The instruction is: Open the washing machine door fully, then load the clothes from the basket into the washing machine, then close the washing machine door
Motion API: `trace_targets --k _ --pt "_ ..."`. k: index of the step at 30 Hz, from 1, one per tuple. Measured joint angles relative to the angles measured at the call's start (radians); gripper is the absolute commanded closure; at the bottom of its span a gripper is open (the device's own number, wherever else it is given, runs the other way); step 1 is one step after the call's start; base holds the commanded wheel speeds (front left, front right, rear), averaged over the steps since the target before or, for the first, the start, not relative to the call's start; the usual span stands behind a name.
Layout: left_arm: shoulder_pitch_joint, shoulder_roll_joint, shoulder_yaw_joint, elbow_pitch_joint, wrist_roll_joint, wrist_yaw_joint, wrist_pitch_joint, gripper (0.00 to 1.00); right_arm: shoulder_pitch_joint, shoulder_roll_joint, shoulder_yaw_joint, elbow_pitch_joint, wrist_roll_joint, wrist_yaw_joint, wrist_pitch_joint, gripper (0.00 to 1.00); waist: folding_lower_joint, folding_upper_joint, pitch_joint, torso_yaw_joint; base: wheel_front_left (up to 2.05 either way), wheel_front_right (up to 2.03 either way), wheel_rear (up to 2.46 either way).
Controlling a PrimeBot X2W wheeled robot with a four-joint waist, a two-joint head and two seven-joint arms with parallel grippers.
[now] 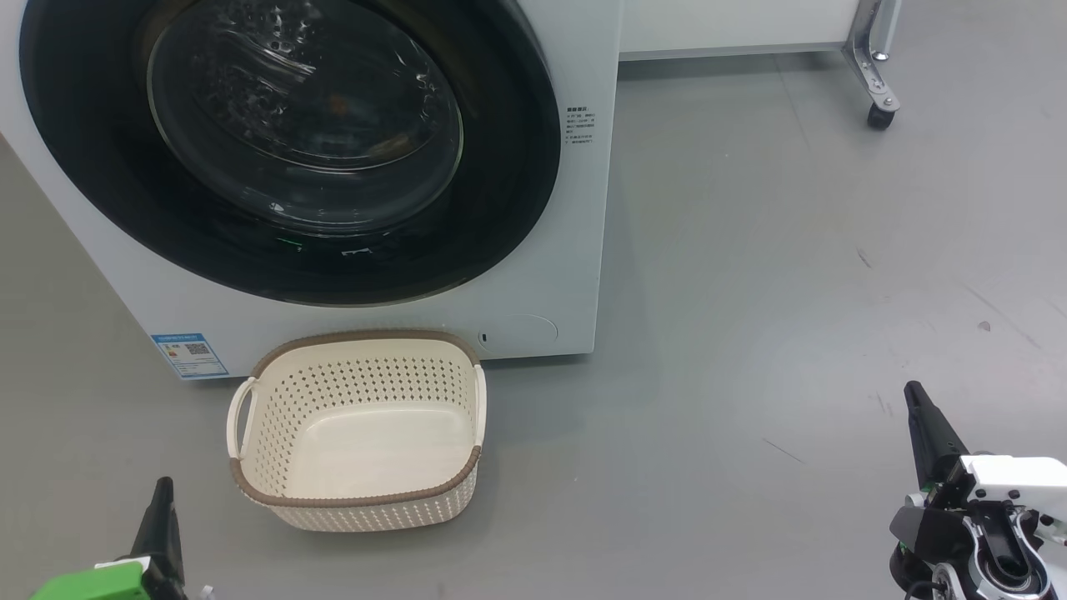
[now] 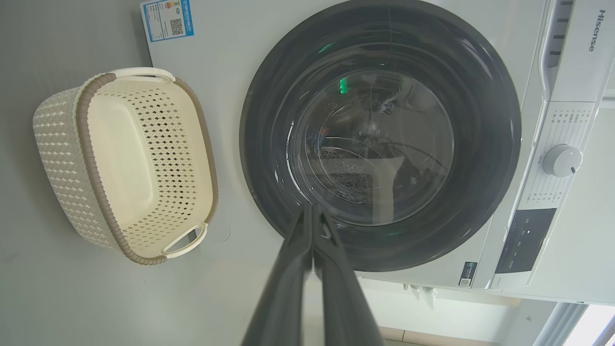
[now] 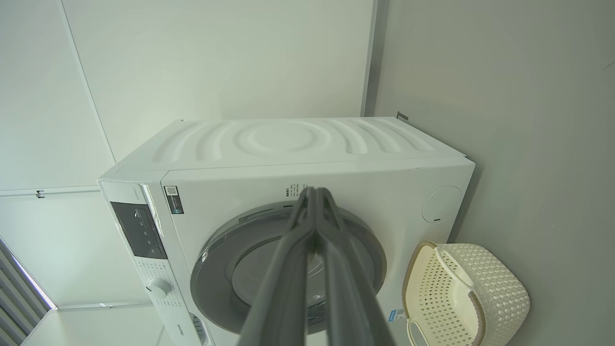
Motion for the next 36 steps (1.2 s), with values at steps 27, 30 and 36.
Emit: trace_targets --k 27,30,36 --pt "-0.006 0.0 0.001 0.002 0.0 0.0 0.004 1.0 0.0 0.0 -0.001 0.001 0.0 0.0 0.0 1.0 0.0 0.0 0.0 0.0 0.0 0.0 0.0" --pt "-0.006 0.0 0.001 0.002 0.0 0.0 0.004 1.0 0.0 0.0 -0.001 0.002 0.0 0.0 0.0 1.0 0.0 0.0 0.0 0.0 0.0 0.0 0.0" --pt "-0.006 0.0 0.001 0.002 0.0 -0.001 0.004 1.0 0.0 0.0 -0.001 0.002 0.0 0.0 0.0 1.0 0.0 0.0 0.0 0.0 0.0 0.0 0.0"
